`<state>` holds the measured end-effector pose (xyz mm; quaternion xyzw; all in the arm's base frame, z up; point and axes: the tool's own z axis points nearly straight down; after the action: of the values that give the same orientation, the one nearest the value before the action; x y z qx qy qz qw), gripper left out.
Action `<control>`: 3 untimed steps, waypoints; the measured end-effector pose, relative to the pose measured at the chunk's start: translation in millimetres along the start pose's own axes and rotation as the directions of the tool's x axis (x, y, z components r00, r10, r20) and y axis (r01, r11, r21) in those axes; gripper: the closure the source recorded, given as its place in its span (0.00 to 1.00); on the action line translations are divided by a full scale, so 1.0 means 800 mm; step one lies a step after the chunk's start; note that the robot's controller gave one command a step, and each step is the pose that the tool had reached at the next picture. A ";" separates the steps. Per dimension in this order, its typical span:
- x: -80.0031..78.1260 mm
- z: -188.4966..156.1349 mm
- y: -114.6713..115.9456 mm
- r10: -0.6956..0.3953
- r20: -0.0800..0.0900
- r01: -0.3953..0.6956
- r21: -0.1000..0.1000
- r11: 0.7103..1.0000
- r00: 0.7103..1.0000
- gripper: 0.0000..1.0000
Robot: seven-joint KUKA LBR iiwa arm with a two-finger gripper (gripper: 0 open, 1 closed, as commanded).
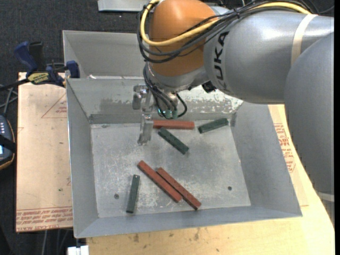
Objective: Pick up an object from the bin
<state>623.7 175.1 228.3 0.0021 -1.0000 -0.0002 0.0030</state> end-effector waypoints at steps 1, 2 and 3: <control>-0.002 -0.007 -0.001 0.003 0.007 -0.003 -0.001 1.000 1.000 0.00; 0.016 0.041 0.001 -0.075 0.012 0.075 -0.001 0.997 0.997 0.00; 0.006 0.123 0.015 -0.275 0.013 0.275 0.001 0.961 0.961 0.00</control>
Offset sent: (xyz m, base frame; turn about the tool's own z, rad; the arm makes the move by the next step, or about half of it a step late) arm -0.0544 0.0067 -0.1389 -0.2860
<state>618.0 187.0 130.3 0.1410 -0.9900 -0.0009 -0.0034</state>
